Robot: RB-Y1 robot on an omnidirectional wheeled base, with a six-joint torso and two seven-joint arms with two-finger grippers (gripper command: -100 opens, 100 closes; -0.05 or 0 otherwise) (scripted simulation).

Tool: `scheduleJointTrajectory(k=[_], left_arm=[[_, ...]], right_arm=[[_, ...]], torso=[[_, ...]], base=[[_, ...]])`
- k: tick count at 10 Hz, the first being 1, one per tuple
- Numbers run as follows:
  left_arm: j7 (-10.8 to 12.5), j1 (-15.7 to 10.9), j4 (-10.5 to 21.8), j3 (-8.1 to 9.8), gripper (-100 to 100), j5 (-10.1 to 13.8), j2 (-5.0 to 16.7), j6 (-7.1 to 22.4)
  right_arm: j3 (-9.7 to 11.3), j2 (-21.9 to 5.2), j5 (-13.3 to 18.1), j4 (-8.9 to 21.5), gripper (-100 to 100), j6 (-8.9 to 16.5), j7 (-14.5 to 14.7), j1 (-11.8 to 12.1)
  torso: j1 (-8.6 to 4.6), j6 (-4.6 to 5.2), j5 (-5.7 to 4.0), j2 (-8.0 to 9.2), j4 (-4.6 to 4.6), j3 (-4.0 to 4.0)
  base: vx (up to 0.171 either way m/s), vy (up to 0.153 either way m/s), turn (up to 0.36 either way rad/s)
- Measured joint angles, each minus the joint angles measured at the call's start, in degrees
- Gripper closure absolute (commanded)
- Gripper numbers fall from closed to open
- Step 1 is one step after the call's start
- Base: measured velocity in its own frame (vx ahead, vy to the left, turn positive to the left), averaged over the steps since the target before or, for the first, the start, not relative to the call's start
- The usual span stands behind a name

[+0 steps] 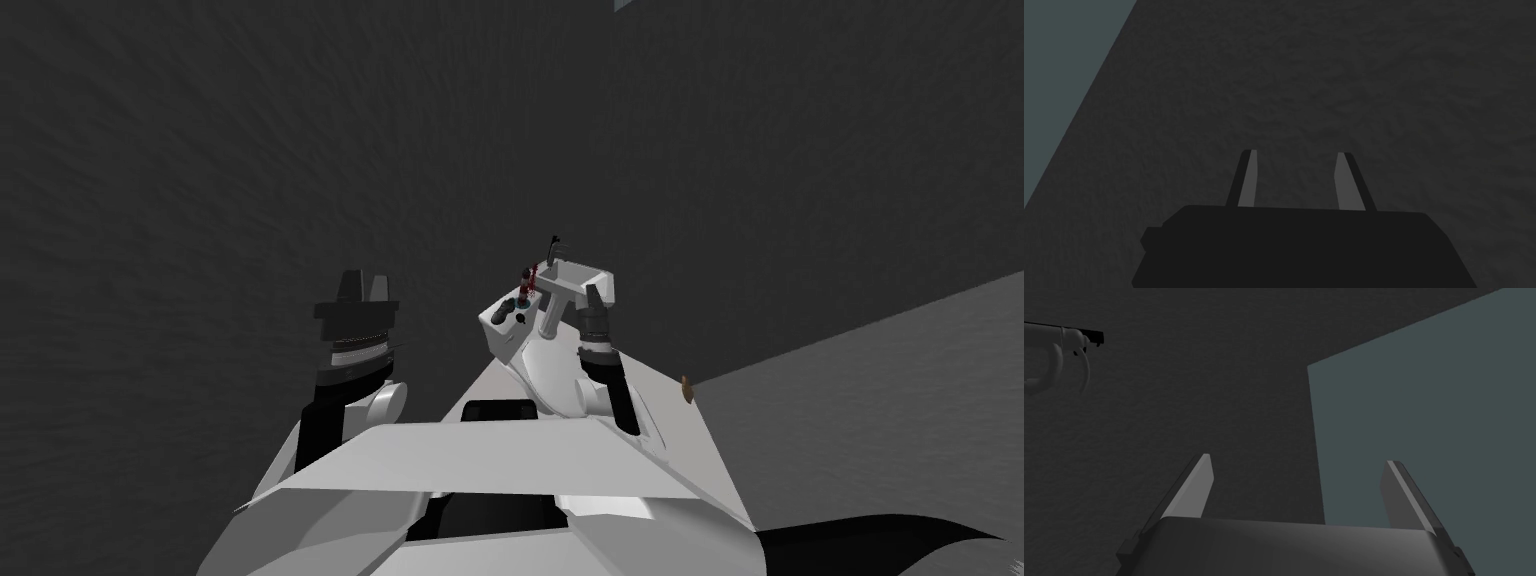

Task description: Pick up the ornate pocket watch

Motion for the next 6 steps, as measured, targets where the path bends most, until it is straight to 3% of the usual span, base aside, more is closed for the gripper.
scheduleJointTrajectory(k=[3, 6], left_arm=[[0.00, -0.01, 0.00, 0.00, 0, 0.00, 0.00, 0.00], [0.00, -0.01, 0.00, 0.00, 0, 0.00, 0.00, 0.00]], right_arm=[[0.79, -1.09, 3.65, 3.80, -100, 4.77, 0.18, -1.32], [0.62, -2.64, 6.49, 7.52, -100, 9.52, -0.39, -2.33]], torso=[[0.04, -0.03, 0.01, 0.02, 0.01, 0.01], [0.08, 0.00, 0.02, 0.21, 0.05, 0.12]], base=[[0.026, -0.024, 0.094], [-0.022, -0.026, 0.090]])
